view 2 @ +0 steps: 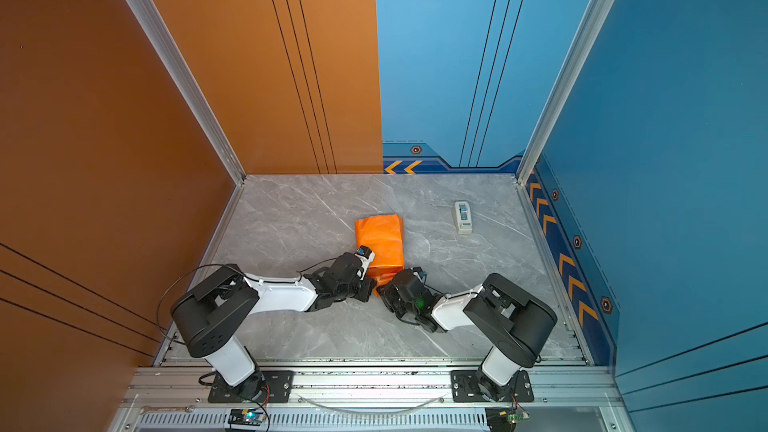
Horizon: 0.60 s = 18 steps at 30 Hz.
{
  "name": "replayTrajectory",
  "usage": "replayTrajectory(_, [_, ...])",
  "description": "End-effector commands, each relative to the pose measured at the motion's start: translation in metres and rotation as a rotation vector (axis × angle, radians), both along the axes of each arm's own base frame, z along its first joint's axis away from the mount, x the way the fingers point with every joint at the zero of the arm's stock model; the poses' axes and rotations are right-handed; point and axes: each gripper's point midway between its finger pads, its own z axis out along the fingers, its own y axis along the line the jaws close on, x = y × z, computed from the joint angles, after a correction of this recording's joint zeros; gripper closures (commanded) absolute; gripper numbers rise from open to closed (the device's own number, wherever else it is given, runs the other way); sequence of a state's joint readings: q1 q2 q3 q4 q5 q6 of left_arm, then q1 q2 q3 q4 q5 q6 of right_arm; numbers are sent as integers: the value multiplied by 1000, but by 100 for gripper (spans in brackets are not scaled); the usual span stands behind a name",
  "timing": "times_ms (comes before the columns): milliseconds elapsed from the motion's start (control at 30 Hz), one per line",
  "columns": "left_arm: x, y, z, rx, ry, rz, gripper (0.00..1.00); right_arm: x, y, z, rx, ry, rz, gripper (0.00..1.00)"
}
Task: Wrap the gift box in paper
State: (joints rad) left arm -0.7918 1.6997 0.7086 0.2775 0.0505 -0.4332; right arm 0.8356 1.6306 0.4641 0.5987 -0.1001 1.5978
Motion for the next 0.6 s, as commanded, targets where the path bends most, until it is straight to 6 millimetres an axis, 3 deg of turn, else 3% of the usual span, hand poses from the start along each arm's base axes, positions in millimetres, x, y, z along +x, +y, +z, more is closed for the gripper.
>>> replayTrajectory(0, [-7, 14, -11, 52, 36, 0, 85, 6, 3, 2, 5, -12, -7, 78])
replayTrajectory(300, [-6, 14, -9, 49, 35, 1, 85, 3, 10, -3, 38, 9, -8, 77])
replayTrajectory(567, [-5, 15, -6, 52, 25, 5, 85, -2, -2, -9, -16, 36, -19, 88])
